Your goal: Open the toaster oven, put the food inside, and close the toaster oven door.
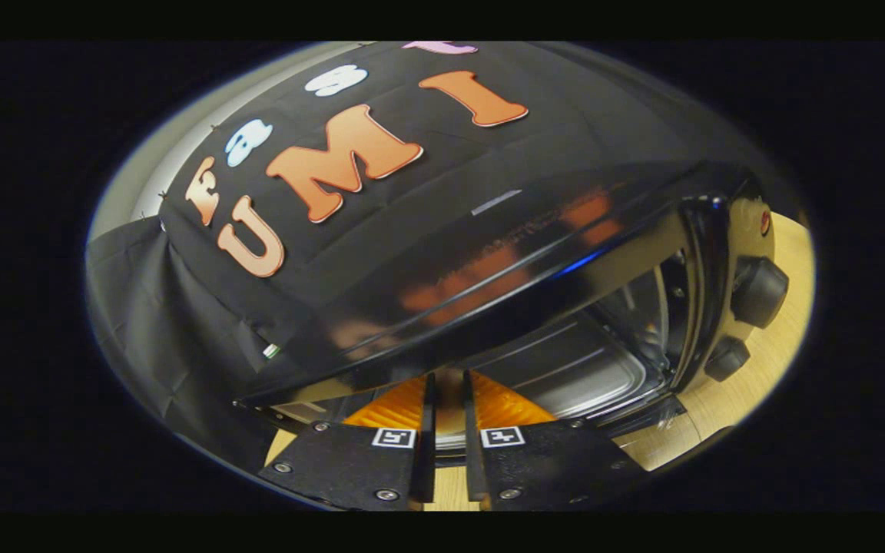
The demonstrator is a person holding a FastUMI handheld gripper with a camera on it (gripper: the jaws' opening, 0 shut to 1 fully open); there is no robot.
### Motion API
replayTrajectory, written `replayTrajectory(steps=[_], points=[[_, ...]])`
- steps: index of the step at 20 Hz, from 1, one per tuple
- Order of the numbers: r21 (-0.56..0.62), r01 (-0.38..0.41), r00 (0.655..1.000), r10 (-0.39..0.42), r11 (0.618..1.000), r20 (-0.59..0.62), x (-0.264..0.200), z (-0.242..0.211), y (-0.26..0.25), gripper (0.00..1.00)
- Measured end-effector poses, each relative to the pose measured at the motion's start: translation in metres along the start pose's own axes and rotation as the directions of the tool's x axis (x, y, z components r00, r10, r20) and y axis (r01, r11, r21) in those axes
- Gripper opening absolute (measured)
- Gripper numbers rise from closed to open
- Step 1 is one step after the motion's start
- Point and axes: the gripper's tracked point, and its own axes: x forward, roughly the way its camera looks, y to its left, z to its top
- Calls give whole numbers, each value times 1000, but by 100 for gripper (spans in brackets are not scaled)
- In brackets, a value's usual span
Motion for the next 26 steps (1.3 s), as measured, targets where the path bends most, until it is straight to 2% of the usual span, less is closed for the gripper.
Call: replayTrajectory(steps=[2, 4, 9, 11, 15, 20, 22, 24, 26], points=[[-23, 3, 1000, -3, 1000, 6, -1, 3, 1, 17], [-39, -7, 1000, 7, 999, -3, -8, 0, 2, 22], [-168, -41, 998, 47, 985, 34, -41, 15, 14, 69], [-221, -42, 999, 47, 974, 18, -61, 10, 12, 82], [-315, -42, 999, 38, 948, -21, -109, -12, 6, 89], [-373, -107, 992, 73, 922, -105, -154, -65, 4, 90], [-382, -106, 991, 69, 918, -111, -169, -76, 0, 90], [-375, -100, 990, 56, 922, -128, -180, -94, -6, 90], [-418, -82, 986, 13, 905, -166, -186, -118, -19, 90]])
